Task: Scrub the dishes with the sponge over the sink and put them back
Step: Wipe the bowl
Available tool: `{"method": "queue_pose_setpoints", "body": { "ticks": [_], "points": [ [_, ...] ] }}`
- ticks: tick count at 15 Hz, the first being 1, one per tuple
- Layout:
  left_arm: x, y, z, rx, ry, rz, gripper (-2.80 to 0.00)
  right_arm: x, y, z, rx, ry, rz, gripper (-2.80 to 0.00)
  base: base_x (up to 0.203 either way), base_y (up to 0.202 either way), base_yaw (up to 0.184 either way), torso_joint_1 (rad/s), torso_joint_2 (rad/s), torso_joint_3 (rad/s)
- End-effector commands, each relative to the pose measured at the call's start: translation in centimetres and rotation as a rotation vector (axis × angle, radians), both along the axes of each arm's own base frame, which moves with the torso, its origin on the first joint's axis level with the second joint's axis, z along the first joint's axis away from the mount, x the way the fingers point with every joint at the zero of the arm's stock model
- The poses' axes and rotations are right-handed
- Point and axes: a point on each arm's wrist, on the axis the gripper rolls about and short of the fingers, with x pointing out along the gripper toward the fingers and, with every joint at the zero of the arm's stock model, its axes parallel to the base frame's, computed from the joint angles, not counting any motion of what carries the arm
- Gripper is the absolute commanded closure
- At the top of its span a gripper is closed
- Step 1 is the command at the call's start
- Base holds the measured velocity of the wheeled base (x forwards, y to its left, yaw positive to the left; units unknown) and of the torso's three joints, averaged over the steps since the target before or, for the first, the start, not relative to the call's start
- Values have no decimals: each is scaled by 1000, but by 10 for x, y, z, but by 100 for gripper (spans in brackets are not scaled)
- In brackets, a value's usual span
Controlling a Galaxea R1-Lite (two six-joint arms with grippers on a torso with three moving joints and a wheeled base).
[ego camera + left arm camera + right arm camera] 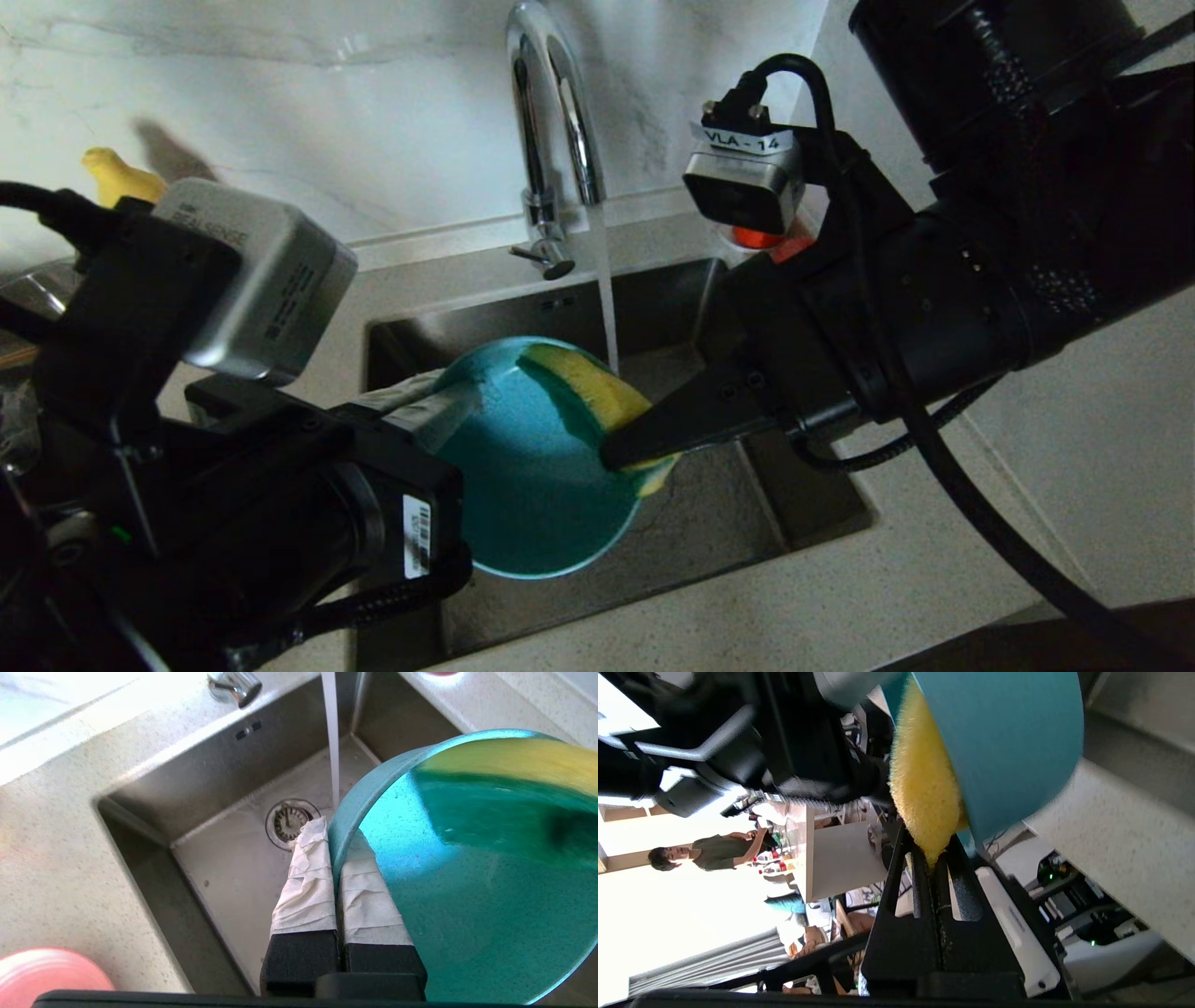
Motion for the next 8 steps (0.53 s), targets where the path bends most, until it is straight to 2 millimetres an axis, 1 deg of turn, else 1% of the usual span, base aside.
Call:
{"method": "queue_pose_setpoints", "body": {
  "ticks": [1, 5, 6, 8],
  "points": [
    [0, 3, 3, -4, -10, 10, 0, -8, -9, 5, 8, -1, 0, 0, 0, 0, 0, 0, 0, 0],
    [-1, 5, 6, -12, -17, 13, 0, -17, -18, 1, -13, 18, 3, 0, 0, 0, 0, 0, 0, 0],
    [-1, 5, 7, -12, -19, 12, 0, -18, -17, -1, -19, 25, 13, 0, 0, 0, 0, 0, 0, 0],
    [1, 2, 11, -22, -25, 10, 0, -23, -7, -5, -30, 35, 49, 0, 0, 0, 0, 0, 0, 0]
  ]
}}
